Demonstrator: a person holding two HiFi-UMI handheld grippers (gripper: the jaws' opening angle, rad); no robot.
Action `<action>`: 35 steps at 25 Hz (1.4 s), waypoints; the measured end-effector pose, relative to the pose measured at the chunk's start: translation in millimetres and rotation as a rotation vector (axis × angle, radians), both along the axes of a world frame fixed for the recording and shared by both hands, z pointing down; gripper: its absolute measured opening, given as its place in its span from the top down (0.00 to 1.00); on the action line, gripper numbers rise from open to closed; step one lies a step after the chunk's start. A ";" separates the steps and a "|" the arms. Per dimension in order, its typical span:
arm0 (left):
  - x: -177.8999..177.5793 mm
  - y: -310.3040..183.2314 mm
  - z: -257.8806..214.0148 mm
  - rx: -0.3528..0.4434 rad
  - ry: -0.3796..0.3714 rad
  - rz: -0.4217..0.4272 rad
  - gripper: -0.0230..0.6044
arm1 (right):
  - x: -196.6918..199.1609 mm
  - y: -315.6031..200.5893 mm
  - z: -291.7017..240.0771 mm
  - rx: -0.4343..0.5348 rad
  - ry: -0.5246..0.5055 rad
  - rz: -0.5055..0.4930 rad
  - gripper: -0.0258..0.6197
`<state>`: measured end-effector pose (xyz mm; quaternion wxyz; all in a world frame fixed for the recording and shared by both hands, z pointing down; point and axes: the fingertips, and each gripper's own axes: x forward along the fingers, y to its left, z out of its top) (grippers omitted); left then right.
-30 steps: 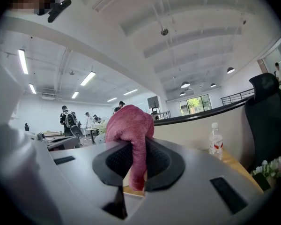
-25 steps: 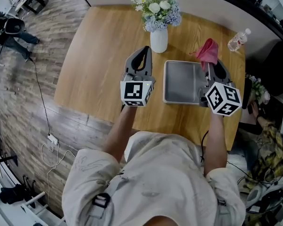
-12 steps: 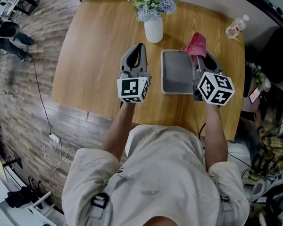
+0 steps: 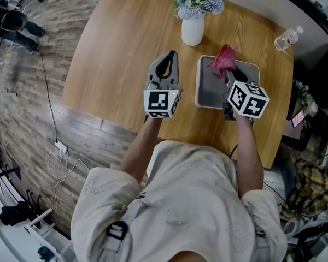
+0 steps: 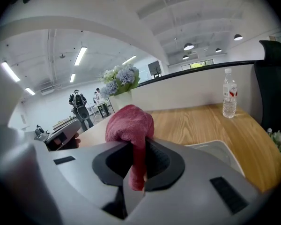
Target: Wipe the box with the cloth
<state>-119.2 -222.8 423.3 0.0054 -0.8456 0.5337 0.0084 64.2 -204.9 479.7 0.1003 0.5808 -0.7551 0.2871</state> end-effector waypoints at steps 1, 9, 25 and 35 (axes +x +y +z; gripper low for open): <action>-1.9 0.0 -0.6 0.000 0.001 -0.003 0.95 | -7.2 -1.0 3.6 -0.020 -0.008 -0.014 0.86; -12.0 -1.5 -1.2 -0.003 0.006 -0.024 0.95 | -55.7 -8.2 32.4 -0.164 -0.076 -0.104 0.86; -10.3 -4.3 4.5 -0.020 0.004 -0.018 0.95 | -77.3 -12.5 60.3 -0.262 0.046 -0.153 0.86; -7.9 -3.5 4.3 -0.022 -0.002 -0.010 0.95 | -75.7 -12.9 63.2 -0.255 0.061 -0.176 0.86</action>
